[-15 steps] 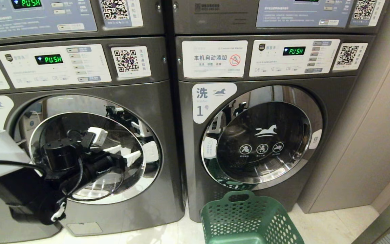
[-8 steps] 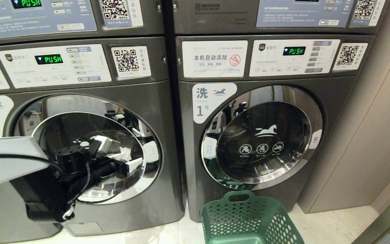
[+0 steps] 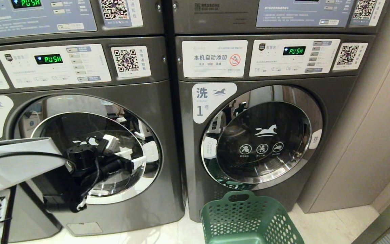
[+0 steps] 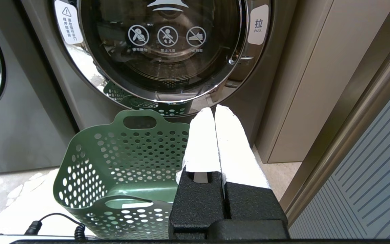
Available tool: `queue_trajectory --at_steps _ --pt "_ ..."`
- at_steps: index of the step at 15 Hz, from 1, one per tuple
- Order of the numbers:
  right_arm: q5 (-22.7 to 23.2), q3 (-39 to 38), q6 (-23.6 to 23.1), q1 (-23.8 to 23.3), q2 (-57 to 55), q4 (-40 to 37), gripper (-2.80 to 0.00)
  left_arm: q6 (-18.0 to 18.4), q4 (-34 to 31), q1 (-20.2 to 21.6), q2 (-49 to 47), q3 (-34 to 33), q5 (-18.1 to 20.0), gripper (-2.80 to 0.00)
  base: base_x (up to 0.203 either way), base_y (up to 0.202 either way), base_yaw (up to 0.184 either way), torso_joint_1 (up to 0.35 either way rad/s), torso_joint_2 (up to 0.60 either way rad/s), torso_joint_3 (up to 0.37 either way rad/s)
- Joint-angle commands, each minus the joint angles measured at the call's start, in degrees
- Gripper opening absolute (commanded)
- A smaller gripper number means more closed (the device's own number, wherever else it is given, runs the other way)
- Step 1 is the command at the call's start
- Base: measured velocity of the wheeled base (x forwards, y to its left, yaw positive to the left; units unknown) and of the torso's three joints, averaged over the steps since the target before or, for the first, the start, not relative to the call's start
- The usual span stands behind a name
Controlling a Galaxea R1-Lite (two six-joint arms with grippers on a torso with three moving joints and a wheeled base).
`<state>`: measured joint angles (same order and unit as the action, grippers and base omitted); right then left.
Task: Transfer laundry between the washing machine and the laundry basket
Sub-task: Open the lid of the washing machine
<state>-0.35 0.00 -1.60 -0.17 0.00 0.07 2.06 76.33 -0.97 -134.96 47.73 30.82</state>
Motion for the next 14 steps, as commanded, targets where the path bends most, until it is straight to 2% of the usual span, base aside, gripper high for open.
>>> queue_trajectory --at_steps 1,6,10,14 --pt "0.0 0.0 -0.1 0.0 -0.1 0.0 -2.8 0.0 0.4 -0.5 -1.4 1.2 0.5 0.0 0.0 0.0 0.0 0.0 0.0 0.0" --pt "0.0 0.0 0.0 0.0 -0.1 0.0 -2.8 0.1 0.3 -1.7 -3.3 3.8 0.5 0.0 0.0 0.0 0.0 0.0 0.0 0.0" --pt "0.0 0.0 -0.1 0.0 -0.1 0.0 -2.8 0.4 -1.5 -2.8 -5.7 8.4 0.1 0.0 0.0 0.0 0.0 0.0 0.0 0.0" --pt "0.0 0.0 -0.1 0.0 -0.1 0.0 -2.8 0.4 -1.5 -3.3 -7.0 9.2 -0.2 0.0 0.0 0.0 0.0 0.0 0.0 0.0"
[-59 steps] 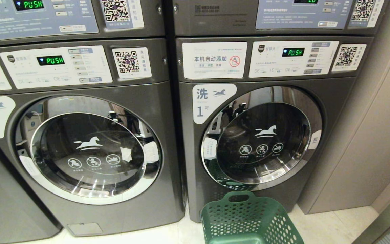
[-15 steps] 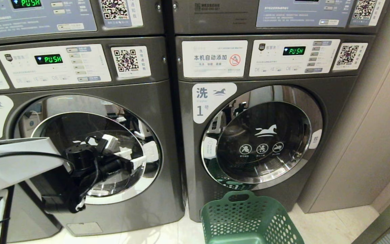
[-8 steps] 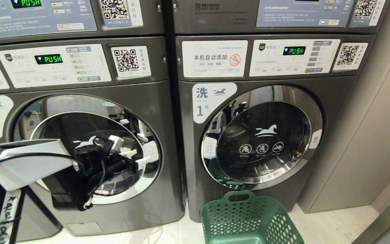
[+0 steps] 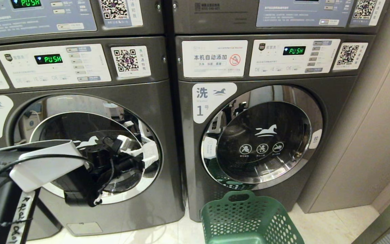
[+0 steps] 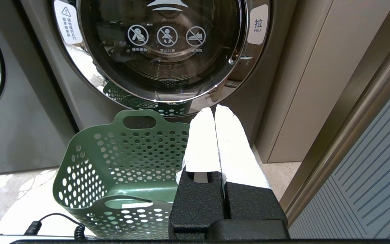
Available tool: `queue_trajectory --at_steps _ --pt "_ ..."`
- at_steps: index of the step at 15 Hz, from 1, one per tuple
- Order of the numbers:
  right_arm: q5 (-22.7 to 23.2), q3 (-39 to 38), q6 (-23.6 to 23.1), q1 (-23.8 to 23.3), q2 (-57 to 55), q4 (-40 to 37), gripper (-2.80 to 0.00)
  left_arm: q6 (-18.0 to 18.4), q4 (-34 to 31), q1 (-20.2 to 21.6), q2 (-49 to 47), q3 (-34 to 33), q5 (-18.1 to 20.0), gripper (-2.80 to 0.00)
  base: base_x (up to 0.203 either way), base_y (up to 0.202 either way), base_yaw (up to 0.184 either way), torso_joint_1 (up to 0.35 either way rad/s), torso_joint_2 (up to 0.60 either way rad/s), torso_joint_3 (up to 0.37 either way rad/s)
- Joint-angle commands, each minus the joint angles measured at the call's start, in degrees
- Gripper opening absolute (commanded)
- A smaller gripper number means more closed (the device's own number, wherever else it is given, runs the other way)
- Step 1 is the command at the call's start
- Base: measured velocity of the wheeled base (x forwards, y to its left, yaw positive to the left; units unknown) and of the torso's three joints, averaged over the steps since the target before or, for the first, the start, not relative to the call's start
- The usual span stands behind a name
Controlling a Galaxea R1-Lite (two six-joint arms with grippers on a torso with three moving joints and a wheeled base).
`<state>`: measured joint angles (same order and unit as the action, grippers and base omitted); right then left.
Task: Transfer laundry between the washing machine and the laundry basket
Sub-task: Open the lid of the washing machine
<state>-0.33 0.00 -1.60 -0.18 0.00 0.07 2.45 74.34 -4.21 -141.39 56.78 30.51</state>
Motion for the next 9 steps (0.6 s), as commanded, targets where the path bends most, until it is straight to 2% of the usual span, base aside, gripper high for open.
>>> queue_trajectory --at_steps 1,4,9 --pt "0.0 0.0 -0.1 0.0 -0.1 0.0 -2.8 0.0 0.5 -0.1 -1.1 0.4 0.2 0.0 0.0 0.0 0.0 0.0 0.0 0.0" --pt "0.0 0.0 0.0 0.0 -0.1 0.0 -2.8 -0.1 0.5 -0.1 -1.9 2.6 -2.4 0.0 0.0 0.0 0.0 0.0 0.0 0.0" --pt "0.0 0.0 0.0 0.0 -0.1 0.0 -2.8 -0.3 -0.2 -0.1 -3.6 6.1 -2.5 0.0 0.0 0.0 0.0 0.0 0.0 0.0"
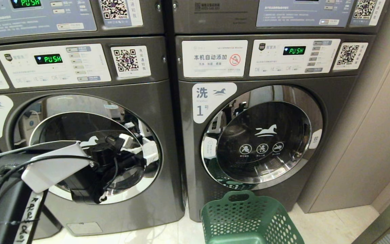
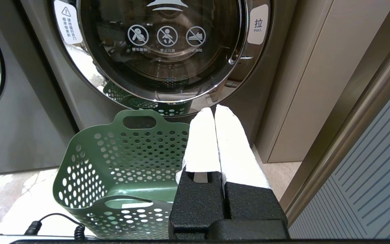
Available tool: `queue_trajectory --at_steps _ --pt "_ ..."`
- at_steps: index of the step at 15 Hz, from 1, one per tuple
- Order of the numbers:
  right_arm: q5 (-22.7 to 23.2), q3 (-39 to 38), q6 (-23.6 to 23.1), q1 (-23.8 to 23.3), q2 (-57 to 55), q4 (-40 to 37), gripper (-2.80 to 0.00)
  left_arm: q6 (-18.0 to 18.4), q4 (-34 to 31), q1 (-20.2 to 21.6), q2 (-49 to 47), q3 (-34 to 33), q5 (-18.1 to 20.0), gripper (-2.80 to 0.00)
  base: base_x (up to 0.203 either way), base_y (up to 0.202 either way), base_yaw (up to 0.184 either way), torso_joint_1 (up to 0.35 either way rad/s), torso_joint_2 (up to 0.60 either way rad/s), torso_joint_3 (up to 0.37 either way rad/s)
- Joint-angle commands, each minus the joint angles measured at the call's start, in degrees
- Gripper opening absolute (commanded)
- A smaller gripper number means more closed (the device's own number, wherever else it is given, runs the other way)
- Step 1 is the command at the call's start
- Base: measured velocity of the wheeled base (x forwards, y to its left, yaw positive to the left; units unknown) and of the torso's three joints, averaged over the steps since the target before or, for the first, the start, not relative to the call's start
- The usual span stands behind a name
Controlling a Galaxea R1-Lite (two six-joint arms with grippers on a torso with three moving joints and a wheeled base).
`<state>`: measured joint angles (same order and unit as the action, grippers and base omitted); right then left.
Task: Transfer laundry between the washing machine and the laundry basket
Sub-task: Open the lid of the washing machine
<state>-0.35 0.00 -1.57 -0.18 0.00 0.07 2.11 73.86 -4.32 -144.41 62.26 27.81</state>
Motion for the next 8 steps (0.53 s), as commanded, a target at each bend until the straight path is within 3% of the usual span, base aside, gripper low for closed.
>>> queue_trajectory --at_steps 1,8 --pt "0.0 0.0 -0.1 0.0 -0.1 0.0 -2.8 0.0 -0.2 0.0 -0.8 0.8 0.4 0.0 0.0 0.0 0.0 0.0 0.0 0.0" --pt "0.0 0.0 0.0 0.0 -0.1 0.0 -2.8 -0.1 -0.3 0.0 -3.2 4.0 2.4 0.0 0.0 0.0 0.0 0.0 0.0 0.0"
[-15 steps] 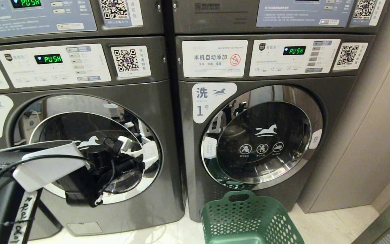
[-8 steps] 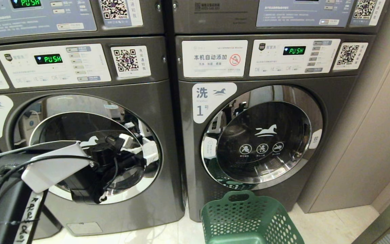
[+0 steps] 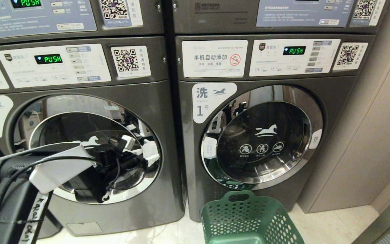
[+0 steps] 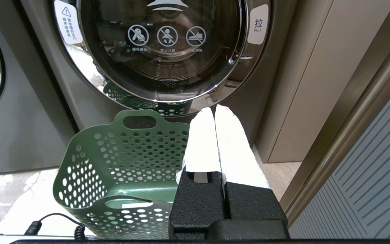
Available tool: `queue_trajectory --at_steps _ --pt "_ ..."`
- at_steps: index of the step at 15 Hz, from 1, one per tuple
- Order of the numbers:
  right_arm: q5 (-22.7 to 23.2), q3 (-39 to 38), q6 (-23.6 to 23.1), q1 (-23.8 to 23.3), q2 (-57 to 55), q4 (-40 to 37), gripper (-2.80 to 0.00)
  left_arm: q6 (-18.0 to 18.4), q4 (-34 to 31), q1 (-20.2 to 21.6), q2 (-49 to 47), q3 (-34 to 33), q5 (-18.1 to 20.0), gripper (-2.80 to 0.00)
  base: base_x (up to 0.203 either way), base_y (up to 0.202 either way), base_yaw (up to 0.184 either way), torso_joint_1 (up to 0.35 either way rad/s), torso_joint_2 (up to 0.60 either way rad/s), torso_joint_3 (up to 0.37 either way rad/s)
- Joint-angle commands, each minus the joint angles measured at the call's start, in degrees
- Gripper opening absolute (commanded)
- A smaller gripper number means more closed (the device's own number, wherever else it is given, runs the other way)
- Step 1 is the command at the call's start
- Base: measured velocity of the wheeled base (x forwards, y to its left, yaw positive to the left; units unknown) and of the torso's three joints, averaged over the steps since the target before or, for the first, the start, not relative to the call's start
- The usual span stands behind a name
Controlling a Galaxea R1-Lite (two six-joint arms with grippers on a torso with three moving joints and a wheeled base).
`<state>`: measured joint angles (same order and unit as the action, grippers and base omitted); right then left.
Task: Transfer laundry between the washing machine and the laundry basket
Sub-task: Open the lid of the washing machine
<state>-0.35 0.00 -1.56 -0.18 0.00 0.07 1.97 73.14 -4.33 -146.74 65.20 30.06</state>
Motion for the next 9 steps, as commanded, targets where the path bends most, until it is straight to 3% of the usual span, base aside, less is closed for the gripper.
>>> queue_trajectory --at_steps 1,9 --pt "0.0 0.0 -0.1 0.0 -0.1 0.0 -2.8 0.0 0.2 0.0 -1.7 3.0 0.2 0.0 0.0 0.0 0.0 0.0 0.0 0.0" --pt "0.0 0.0 -0.1 0.0 -0.1 0.0 -2.8 -0.1 -1.1 -0.1 -3.2 5.2 0.2 0.0 0.0 0.0 0.0 0.0 0.0 0.0"
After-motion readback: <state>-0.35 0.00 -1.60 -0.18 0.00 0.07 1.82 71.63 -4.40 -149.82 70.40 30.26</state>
